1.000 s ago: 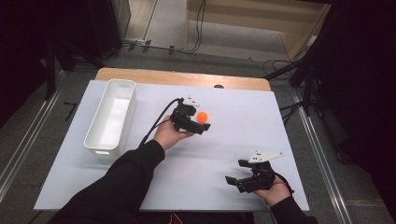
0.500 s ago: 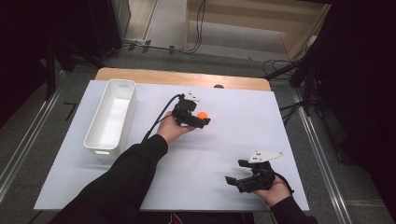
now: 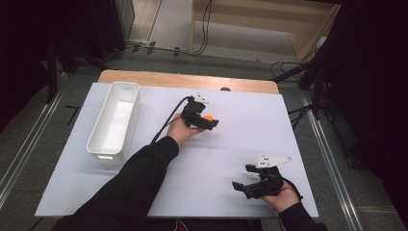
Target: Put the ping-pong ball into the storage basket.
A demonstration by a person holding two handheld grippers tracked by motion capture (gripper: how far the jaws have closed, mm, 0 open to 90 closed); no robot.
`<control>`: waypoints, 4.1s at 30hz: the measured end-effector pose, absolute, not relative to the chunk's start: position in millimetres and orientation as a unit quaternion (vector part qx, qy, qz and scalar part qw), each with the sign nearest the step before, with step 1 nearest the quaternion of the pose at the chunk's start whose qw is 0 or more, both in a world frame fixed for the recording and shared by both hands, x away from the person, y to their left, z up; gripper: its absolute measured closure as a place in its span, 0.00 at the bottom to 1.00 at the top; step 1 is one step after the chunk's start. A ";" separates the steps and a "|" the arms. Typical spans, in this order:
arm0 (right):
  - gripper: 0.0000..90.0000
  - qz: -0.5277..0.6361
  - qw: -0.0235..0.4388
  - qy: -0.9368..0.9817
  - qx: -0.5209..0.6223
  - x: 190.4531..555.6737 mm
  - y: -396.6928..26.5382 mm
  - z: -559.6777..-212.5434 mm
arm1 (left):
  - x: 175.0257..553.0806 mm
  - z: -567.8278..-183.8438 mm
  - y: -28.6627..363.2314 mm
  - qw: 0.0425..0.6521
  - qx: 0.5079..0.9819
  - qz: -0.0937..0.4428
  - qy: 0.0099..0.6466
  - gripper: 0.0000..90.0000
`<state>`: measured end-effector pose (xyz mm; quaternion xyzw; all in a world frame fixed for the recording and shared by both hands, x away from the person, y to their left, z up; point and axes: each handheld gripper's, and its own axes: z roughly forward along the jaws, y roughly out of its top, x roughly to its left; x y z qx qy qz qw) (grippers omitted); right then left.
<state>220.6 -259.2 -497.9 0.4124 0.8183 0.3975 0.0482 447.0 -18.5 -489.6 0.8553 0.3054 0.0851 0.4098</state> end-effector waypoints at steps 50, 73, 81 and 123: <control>0.11 0.396 0.048 0.820 0.411 219.9 -258.8 -498.1 | 440.8 -513.3 -33.8 0.362 0.874 0.140 0.294 0.56; 0.11 0.398 0.052 0.817 0.414 220.2 -259.6 -497.5 | 431.7 -493.7 -26.1 0.355 0.885 0.101 0.283 0.56; 0.11 0.398 0.051 0.817 0.415 220.5 -259.7 -497.5 | 422.1 -479.5 -15.8 0.374 0.879 0.080 0.284 0.56; 0.11 0.400 0.052 0.816 0.414 221.9 -260.6 -497.6 | 382.2 -427.6 36.8 0.379 0.880 0.040 0.284 0.56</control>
